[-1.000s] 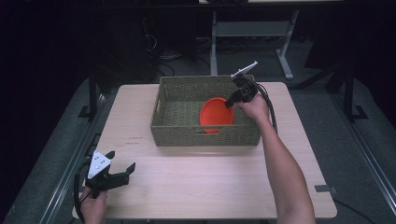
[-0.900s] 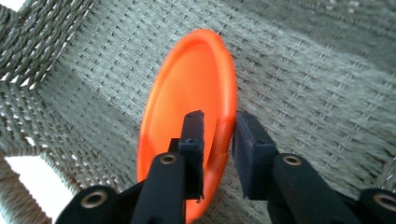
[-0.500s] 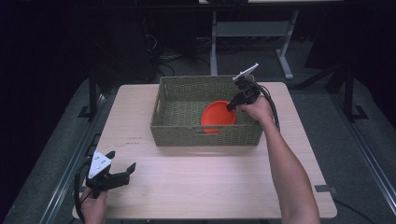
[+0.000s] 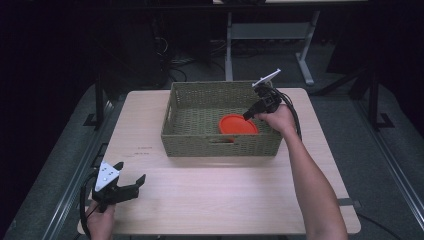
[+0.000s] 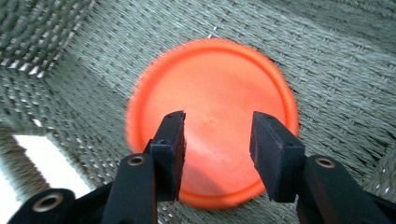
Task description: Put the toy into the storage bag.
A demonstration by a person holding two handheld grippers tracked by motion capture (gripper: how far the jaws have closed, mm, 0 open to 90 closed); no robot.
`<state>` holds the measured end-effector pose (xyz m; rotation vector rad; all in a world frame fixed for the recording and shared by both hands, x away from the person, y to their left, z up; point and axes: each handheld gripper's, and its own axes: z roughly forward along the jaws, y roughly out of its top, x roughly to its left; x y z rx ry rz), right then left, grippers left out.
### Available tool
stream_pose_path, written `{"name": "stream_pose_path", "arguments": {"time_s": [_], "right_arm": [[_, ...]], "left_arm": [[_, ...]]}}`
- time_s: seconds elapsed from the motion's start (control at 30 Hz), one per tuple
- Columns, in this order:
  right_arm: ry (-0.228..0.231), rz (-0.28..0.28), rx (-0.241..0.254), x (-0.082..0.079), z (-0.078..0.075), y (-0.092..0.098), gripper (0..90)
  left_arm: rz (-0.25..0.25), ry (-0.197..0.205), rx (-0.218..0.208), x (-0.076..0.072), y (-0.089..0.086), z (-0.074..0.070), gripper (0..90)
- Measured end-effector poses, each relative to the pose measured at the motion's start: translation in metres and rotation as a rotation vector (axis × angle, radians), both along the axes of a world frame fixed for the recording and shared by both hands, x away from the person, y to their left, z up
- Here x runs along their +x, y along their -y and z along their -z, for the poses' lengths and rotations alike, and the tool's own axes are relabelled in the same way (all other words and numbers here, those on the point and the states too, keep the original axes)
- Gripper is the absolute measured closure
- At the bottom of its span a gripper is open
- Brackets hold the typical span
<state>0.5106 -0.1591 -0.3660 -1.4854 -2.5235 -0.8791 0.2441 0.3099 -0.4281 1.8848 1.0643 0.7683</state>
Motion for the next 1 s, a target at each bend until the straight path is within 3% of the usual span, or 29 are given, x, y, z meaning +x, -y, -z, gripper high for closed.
{"name": "stream_pose_path", "arguments": {"time_s": [0.37,0.47,0.67,0.77,1.0], "right_arm": [[0.023,-0.028,0.068,-0.011,-0.009,0.007,40.2],[0.035,-0.033,0.099,-0.015,-0.014,0.01,38.6],[0.055,-0.057,0.112,-0.022,-0.022,0.008,32.9],[0.068,-0.069,0.154,-0.029,-0.024,0.008,32.3],[0.089,-0.067,0.173,-0.041,-0.027,0.012,29.2]], "left_arm": [[0.004,-0.005,0.006,0.0,0.001,0.001,12.8],[0.001,-0.001,0.001,0.0,0.001,0.0,12.8],[0.001,0.0,0.003,0.0,0.001,0.0,12.8],[0.002,-0.002,0.005,0.0,0.002,0.0,12.8],[0.006,0.006,0.01,-0.001,0.002,0.0,12.8]]}}
